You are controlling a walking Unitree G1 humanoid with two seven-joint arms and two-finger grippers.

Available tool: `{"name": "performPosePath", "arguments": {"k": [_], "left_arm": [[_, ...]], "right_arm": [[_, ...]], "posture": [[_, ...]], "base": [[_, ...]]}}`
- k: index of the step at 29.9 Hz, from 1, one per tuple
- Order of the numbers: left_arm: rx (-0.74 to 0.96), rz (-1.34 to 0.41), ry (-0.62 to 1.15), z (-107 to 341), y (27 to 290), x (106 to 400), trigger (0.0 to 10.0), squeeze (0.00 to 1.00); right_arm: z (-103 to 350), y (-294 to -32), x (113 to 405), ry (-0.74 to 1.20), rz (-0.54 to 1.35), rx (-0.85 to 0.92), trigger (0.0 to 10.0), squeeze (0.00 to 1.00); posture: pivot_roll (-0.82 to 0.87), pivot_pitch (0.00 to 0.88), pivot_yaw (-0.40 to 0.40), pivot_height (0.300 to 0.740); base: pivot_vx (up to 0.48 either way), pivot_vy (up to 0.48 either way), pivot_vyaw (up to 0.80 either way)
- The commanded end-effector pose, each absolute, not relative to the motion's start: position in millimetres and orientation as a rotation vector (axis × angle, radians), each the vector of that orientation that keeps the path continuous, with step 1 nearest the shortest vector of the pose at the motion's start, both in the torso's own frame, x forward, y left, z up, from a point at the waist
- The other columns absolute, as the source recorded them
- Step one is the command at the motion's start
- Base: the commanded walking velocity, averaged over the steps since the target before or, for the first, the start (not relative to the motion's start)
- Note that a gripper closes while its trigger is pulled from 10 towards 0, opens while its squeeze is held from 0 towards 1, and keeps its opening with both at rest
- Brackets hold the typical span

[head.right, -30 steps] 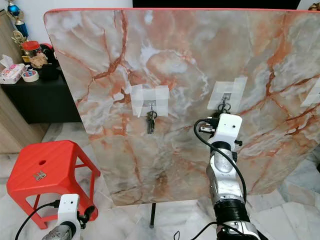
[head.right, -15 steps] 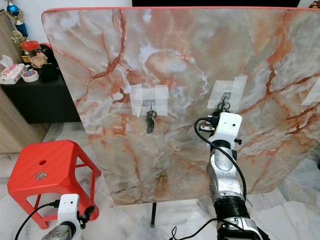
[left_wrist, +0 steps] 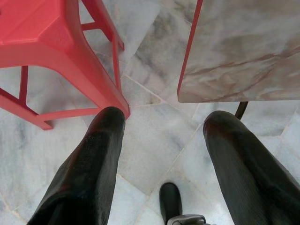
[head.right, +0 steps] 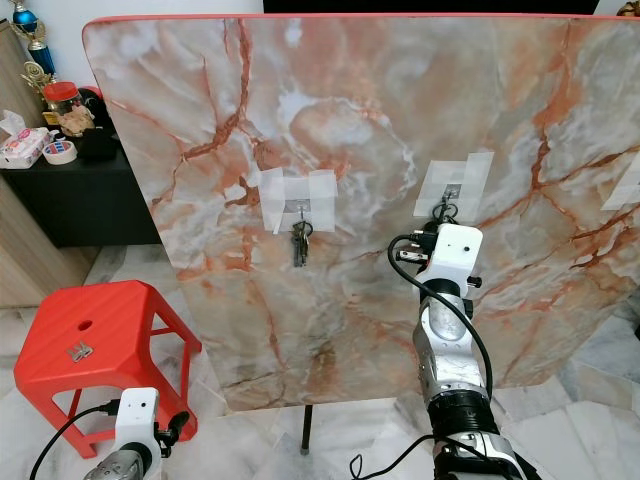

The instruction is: Hang keys on a hook

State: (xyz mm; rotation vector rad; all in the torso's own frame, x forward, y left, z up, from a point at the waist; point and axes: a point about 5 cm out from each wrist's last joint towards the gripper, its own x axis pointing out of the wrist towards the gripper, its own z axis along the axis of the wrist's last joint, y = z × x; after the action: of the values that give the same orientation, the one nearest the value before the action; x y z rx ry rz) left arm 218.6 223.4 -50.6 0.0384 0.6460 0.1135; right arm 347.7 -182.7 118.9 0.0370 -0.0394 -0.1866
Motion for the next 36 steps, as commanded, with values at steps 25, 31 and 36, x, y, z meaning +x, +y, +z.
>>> {"name": "performPosePath", "arguments": {"k": [25, 31, 36], "left_arm": [[0.050, 0.114, 0.644, -49.4, 225.6, 219.7, 10.0, 0.00], [0.050, 0.114, 0.645, -49.4, 226.0, 219.5, 10.0, 0.00], [0.050, 0.114, 0.645, -49.4, 226.1, 219.5, 10.0, 0.00]], "right_arm": [[115.4, -174.5, 350.3, -0.008, -0.135, 0.024, 10.0, 0.31], [115.3, -174.0, 350.2, -0.010, -0.135, 0.027, 10.0, 1.00], [115.1, -173.9, 350.1, -0.009, -0.136, 0.027, 10.0, 1.00]], "posture": [[0.03, 0.000, -0.029, 0.740], [0.03, 0.000, -0.029, 0.740], [0.03, 0.000, -0.028, 0.740]], "base": [[0.000, 0.000, 0.00], [0.000, 0.000, 0.00], [0.000, 0.000, 0.00]]}}
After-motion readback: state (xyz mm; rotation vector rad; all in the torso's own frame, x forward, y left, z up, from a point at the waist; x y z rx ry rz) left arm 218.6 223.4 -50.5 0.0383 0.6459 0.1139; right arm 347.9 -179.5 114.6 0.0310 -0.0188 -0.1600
